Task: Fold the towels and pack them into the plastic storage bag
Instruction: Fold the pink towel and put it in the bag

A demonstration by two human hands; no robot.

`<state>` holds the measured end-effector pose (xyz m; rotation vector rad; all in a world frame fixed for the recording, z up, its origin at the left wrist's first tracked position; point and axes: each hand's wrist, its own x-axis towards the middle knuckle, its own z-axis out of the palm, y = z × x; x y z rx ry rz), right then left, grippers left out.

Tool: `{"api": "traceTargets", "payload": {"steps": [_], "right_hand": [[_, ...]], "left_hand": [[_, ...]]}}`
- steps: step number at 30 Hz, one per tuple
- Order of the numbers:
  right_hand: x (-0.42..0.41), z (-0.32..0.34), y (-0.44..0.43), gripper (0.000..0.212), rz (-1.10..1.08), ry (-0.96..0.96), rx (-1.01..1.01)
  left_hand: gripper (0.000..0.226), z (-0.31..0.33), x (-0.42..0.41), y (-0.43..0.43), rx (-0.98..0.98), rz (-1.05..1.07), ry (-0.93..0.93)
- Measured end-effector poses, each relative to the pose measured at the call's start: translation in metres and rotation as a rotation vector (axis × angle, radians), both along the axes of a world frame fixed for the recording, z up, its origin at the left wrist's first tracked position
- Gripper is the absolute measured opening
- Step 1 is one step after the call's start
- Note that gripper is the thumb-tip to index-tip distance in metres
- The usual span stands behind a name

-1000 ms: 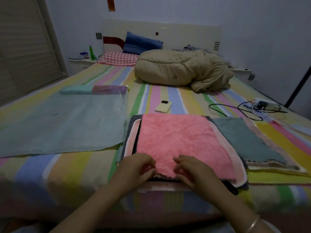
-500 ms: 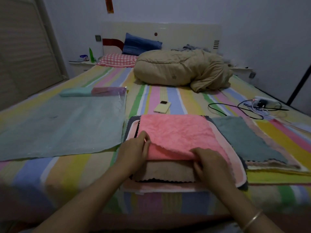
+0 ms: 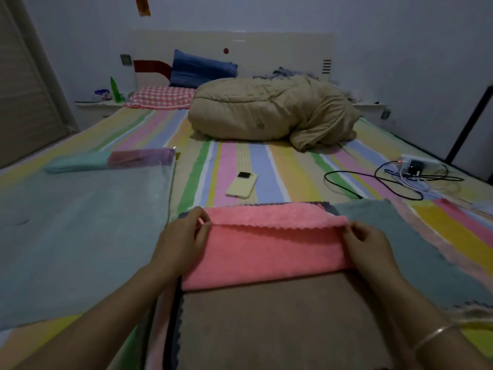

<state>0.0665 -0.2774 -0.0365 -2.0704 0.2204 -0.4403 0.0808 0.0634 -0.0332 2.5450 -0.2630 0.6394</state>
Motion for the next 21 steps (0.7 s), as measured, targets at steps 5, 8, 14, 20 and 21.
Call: {"api": "traceTargets", "payload": {"steps": [5,8,14,20,21], "right_hand": [[0.055,-0.004,0.003,0.036,-0.071,0.077,-0.14],[0.07,-0.004,0.003,0.036,-0.084,0.106,-0.213],[0.079,0.0,0.005,0.016,-0.125,0.178,-0.265],[0.074,0.005,0.008,0.011,-0.108,0.319,-0.369],[0.071,0.007,0.009,0.015,-0.105,0.337,-0.38]], "left_hand": [[0.006,-0.001,0.051,0.005,-0.024,-0.035,0.019],[0.005,-0.002,0.074,0.005,-0.029,-0.044,0.043],[0.007,-0.004,0.096,0.004,0.008,-0.098,0.084],[0.009,-0.007,0.099,0.007,0.054,-0.094,0.113],[0.01,-0.006,0.099,0.006,0.059,-0.096,0.098]]}}
